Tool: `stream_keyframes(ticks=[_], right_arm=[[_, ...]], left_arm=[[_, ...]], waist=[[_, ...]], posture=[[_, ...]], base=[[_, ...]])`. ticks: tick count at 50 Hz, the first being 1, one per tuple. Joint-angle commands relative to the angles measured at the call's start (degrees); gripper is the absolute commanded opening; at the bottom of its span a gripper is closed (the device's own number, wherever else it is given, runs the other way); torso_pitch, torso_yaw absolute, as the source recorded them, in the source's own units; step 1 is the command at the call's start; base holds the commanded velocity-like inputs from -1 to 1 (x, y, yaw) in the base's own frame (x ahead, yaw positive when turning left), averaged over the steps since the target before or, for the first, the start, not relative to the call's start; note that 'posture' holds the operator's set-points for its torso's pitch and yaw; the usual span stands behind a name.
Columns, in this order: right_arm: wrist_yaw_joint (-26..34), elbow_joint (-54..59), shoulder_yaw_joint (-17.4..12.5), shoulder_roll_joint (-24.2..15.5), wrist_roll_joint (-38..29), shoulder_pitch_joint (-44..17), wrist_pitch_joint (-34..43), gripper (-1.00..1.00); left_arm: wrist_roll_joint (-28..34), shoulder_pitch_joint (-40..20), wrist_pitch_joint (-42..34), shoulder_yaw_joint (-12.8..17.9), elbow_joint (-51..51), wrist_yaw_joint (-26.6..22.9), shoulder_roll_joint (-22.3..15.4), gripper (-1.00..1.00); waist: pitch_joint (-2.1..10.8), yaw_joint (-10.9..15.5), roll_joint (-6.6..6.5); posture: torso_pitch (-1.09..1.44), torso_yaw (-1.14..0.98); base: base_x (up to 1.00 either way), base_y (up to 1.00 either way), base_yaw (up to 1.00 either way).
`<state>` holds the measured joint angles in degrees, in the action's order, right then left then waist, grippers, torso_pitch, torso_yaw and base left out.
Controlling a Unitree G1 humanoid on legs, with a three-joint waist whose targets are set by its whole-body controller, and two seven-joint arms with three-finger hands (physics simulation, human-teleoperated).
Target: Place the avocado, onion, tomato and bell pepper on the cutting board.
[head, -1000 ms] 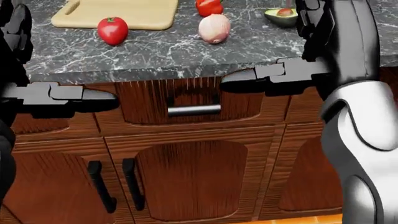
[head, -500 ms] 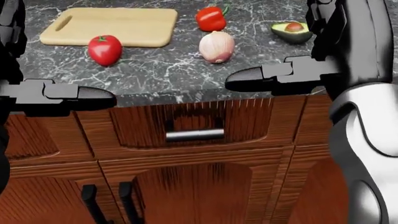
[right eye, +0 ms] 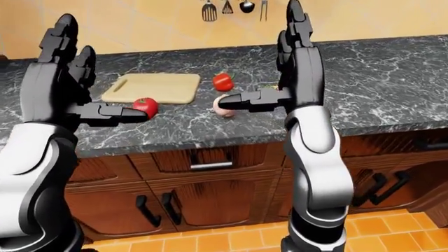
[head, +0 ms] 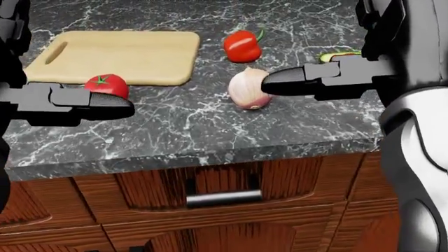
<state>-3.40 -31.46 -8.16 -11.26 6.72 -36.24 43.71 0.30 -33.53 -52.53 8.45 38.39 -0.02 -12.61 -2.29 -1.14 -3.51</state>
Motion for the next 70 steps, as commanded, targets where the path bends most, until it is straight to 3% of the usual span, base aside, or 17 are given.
stream_keyframes(ticks=[1, 2, 4, 12, 14, 22, 26, 29, 33, 40, 41, 43, 48, 52, 53, 58, 70], right_arm=[[-0.1, -1.4, 0.2, -0.2, 0.2, -1.2, -1.3, 1.0], [-0.4, -1.3, 0.0, -0.2, 0.2, -1.3, -1.7, 1.0], [-0.7, -1.4, -0.1, -0.2, 0.5, -1.4, -1.8, 1.0], [-1.9, -1.1, -0.5, -0.2, 1.3, -1.6, -3.3, 1.0], [-2.5, -1.3, -0.5, -0.3, 1.8, -1.4, -3.5, 1.0], [-2.0, -0.3, 0.6, -0.9, 0.6, -0.9, -4.8, 1.0], [-2.0, -0.7, 0.0, -0.9, 1.5, -0.9, -4.4, 1.0], [-1.6, -1.5, 0.3, -0.7, 1.4, -1.0, -4.2, 1.0], [-1.5, -1.1, 0.4, -0.6, 0.8, -1.3, -4.6, 1.0], [-1.6, -1.0, -0.1, -0.6, 1.1, -1.5, -4.5, 1.0], [-1.4, -0.9, 0.3, -1.1, 0.4, -1.3, -4.4, 1.0], [-1.1, -1.0, 0.1, -0.8, 0.7, -1.3, -4.1, 1.0], [-2.5, -0.5, -0.8, -0.2, 1.7, -1.1, -4.8, 1.0], [-2.4, -0.1, 0.5, -1.3, -0.1, -1.0, -4.6, 1.0], [-2.4, -0.5, 0.0, -0.7, 0.3, -1.1, -4.3, 1.0], [-1.9, -1.0, 0.2, -1.0, -0.8, -0.9, -4.1, 1.0], [-1.7, -2.6, -0.6, -0.8, -0.4, -1.7, -2.8, 1.0]], left_arm=[[0.3, -1.0, 0.6, 1.1, 1.3, 0.3, -0.6, 1.0], [0.3, -1.0, 0.6, 1.1, 1.3, 0.4, -0.7, 1.0], [0.3, -0.8, 0.5, 1.0, 1.5, 0.4, -0.6, 1.0], [0.3, -0.4, 1.0, 1.2, 1.3, 0.7, -0.6, 1.0], [0.4, -0.2, 1.2, 1.2, 1.2, 0.8, -0.6, 1.0], [0.3, -0.1, 1.5, 1.2, 1.0, 0.9, -0.6, 1.0], [0.2, 0.1, 1.7, 1.4, 0.9, 0.9, -0.6, 1.0], [0.2, 0.3, 1.9, 1.4, 1.0, 0.9, -0.7, 1.0], [0.3, 0.3, 2.1, 1.4, 0.7, 1.0, -0.8, 1.0], [0.5, -0.6, 1.9, 1.2, 0.2, 0.9, -1.0, 1.0], [0.4, -0.8, 1.8, 1.2, 0.2, 0.9, -0.9, 1.0], [0.5, -0.8, 1.6, 1.2, 0.4, 0.8, -0.9, 1.0], [0.6, -0.5, 1.4, 1.3, 0.8, 0.7, -0.9, 1.0], [0.7, -0.2, 2.2, 1.2, 0.3, 0.8, -0.8, 1.0], [0.6, -0.1, 2.2, 1.3, 0.4, 0.8, -0.7, 1.0], [0.6, 0.2, 2.6, 1.3, 0.1, 0.8, -0.7, 1.0], [-2.7, -0.1, -1.8, 3.0, 3.7, 1.5, -1.4, 1.0]], waist=[[1.82, 0.2, -1.56], [0.95, 0.9, 0.06], [-0.04, 0.9, -0.85], [0.35, 1.7, 3.0], [0.84, 1.8, 5.7], [0.75, 1.6, 5.03], [0.29, 1.2, 3.29], [2.5, 1.3, 3.02], [1.77, 1.5, 1.47], [2.09, 2.1, 6.02], [1.9, 1.8, 5.14], [0.36, 1.4, 6.34], [-0.85, 1.5, 4.8], [0.06, 0.8, 1.33], [-0.01, 0.8, 2.74], [0.89, 1.3, 3.99], [1.55, 1.6, 3.65]], posture=[[0.0, 0.0], [0.0, 0.0], [0.0, 0.0], [0.0, 0.0], [0.0, 0.0], [0.0, 0.0], [0.0, 0.0], [0.0, 0.0], [0.0, 0.0], [0.0, 0.0], [0.0, 0.0], [0.0, 0.0], [0.0, 0.0], [0.0, 0.0], [0.0, 0.0], [0.0, 0.0], [0.0, 0.0]], base=[[0.37, 0.11, 0.0], [0.38, 0.11, 0.0], [0.37, 0.12, 0.0], [0.17, 0.09, 0.0], [0.0, 0.0, 0.0], [0.0, 0.0, 0.0], [0.0, 0.0, 0.0], [0.0, 0.0, 0.03], [0.0, 0.0, 0.23], [0.0, 0.0, 0.31], [0.0, 0.0, 0.32], [0.0, 0.0, 0.01], [0.0, 0.0, 0.0], [0.0, 0.0, 0.0], [0.0, 0.0, 0.0], [0.0, 0.0, 0.0], [0.0, 0.0, 0.0]])
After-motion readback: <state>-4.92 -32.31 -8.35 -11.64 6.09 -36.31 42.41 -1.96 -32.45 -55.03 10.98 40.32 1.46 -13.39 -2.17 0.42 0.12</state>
